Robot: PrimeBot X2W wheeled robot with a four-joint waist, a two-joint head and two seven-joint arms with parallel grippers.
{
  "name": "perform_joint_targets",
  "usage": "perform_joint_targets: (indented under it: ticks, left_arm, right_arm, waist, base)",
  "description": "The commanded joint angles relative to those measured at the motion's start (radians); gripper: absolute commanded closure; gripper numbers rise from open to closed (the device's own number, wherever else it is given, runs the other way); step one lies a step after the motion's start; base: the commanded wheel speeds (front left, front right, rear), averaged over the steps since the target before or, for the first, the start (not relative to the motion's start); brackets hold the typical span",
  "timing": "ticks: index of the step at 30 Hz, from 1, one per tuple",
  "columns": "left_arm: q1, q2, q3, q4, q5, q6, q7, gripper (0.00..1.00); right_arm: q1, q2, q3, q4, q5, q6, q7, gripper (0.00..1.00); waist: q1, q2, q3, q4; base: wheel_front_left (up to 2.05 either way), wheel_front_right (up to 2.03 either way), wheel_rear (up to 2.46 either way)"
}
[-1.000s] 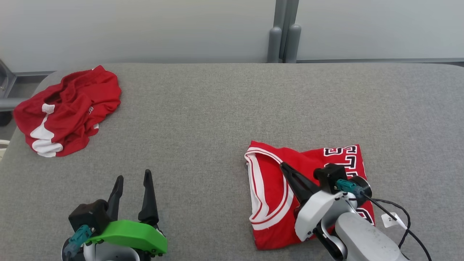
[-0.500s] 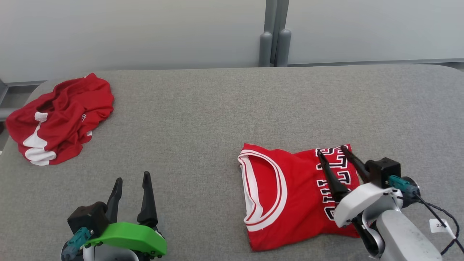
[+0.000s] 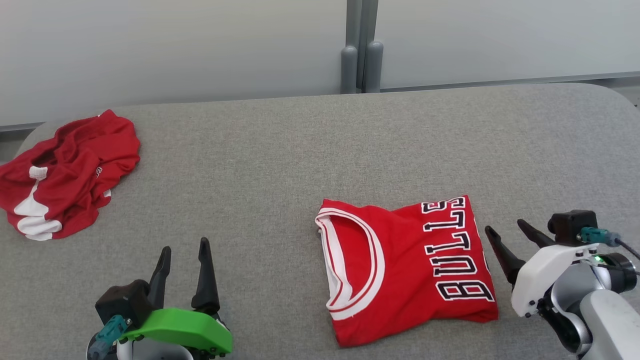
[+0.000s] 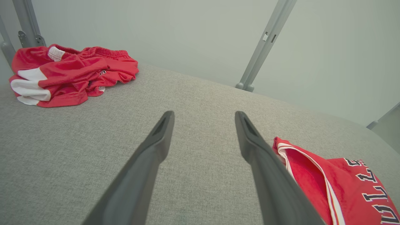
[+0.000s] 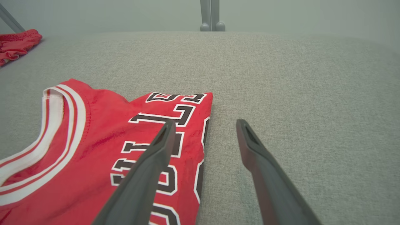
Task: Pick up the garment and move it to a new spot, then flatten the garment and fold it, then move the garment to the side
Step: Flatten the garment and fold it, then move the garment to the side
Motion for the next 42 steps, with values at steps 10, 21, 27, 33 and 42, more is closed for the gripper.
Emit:
perform_joint_targets:
  ticks: [10,21,27,33,42]
  left_arm:
    - [-0.029,-0.01,-0.005,0.021,0.0,-0.016,-0.01,0.0]
    - [-0.042,-0.004,-0.009,0.03,0.006,-0.02,-0.01,0.0]
    - [-0.045,0.001,-0.014,0.032,0.008,-0.02,-0.006,0.0]
    - [-0.047,0.003,-0.018,0.029,0.01,-0.016,-0.003,0.0]
    - [-0.053,0.004,-0.029,0.017,0.025,-0.017,-0.011,0.0]
  right_arm:
    - [-0.023,-0.078,0.006,-0.018,0.187,0.0,0.239,0.0]
    - [-0.085,-0.082,0.028,0.131,0.28,0.0,0.3,0.0]
    - [-0.129,-0.071,0.05,0.232,0.302,0.0,0.305,0.0]
    - [-0.159,-0.06,0.083,0.287,0.339,0.0,0.308,0.57]
    - [-0.208,-0.105,0.153,0.305,0.336,-0.001,0.224,1.0]
  waist:
    - [0.0,0.0107,0.027,0.037]
    - [0.0,0.0107,0.051,0.106]
    - [0.0,0.0107,0.055,0.124]
    - [0.0,0.0107,0.054,0.129]
    - [0.0,0.0107,0.048,0.093]
  base:
    - [0.0,0.0,0.0]
    - [0.0,0.0,0.0]
    - [0.0,0.0,0.0]
    - [0.0,0.0,0.0]
    - [0.0,0.0,0.0]
